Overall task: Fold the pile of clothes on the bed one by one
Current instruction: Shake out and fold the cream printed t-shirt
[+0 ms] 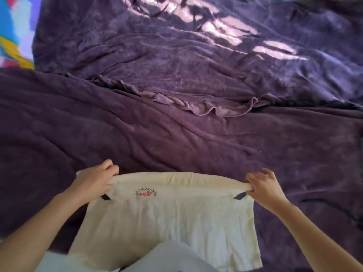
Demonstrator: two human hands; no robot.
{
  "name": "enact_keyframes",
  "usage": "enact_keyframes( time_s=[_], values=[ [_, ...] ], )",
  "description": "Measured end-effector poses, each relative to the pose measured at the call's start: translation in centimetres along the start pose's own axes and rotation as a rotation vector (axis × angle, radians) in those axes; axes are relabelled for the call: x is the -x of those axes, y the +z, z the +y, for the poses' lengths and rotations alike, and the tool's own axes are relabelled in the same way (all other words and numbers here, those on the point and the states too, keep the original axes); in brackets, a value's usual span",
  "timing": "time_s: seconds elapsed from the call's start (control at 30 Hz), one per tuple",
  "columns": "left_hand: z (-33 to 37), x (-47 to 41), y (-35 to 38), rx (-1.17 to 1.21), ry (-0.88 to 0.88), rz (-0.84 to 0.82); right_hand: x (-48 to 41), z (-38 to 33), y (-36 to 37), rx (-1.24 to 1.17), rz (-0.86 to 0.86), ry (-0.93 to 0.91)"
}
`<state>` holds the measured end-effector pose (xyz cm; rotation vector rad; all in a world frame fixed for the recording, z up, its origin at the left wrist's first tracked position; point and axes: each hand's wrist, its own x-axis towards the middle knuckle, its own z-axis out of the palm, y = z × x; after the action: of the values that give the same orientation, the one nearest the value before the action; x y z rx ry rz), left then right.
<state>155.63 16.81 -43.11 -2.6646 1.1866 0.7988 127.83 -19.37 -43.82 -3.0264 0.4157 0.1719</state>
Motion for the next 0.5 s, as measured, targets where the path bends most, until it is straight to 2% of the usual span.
enact_keyframes(
  time_s=[0.1,0.17,0.23,0.27,0.33,0.4,0.43,0.5],
  values=[
    [0.9,6.0,2.5,-0.004,0.182,0.173,5.4,-1.4,0.1,-0.014,0.098,-0.105],
    [1.0,9.9,4.9,0.014,0.217,0.229,9.6,-2.5,0.8,-0.031,0.089,-0.150],
    [1.0,12.7,8.3,-0.011,0.160,0.212,13.6,-3.6,2.0,-0.032,0.009,-0.165],
    [1.1,13.8,10.1,-0.043,0.130,0.197,15.4,-4.2,2.7,-0.030,-0.095,-0.141],
    [1.9,15.4,13.0,-0.060,0.042,0.165,18.3,-5.3,4.3,-0.041,-0.307,-0.003],
    [2.8,16.1,14.2,-0.063,-0.152,0.067,19.9,-6.3,5.3,-0.105,-0.467,0.143],
    [3.3,16.2,14.3,-0.065,-0.283,0.012,20.3,-6.6,5.6,-0.113,-0.526,0.191],
    [4.3,16.2,13.7,-0.013,-0.344,-0.011,20.5,-6.9,6.0,-0.102,-0.524,0.353]
  ],
)
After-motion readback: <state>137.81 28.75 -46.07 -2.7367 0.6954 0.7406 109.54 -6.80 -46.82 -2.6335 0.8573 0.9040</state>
